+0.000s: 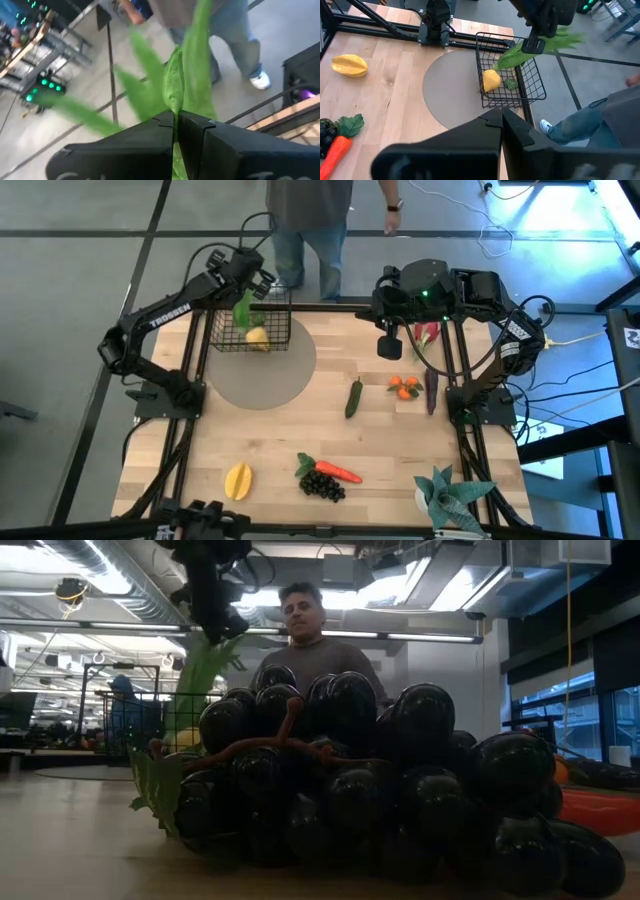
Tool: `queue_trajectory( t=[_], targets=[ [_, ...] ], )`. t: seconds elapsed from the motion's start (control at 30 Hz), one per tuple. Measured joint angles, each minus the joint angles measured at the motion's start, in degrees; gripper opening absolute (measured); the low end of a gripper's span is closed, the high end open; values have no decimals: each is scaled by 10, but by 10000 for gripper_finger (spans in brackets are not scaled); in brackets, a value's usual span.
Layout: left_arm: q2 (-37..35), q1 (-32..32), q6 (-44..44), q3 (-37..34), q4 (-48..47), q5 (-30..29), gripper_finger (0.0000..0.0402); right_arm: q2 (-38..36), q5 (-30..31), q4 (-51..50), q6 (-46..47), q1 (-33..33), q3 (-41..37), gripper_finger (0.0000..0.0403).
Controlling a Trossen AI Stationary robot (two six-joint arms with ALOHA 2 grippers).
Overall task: Build produce basket
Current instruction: Put the green aloe vera into the wire basket
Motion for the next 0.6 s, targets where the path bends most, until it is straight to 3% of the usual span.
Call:
queue_trajectory(
  t=[0.43, 0.6],
  targets=[
    [-20, 22, -7, -1, -31, -59, 0, 0, 0, 0, 0, 0, 0, 0],
    [-28, 34, -29, -1, -86, -67, 0, 0, 0, 0, 0, 0, 0, 0]
  ],
)
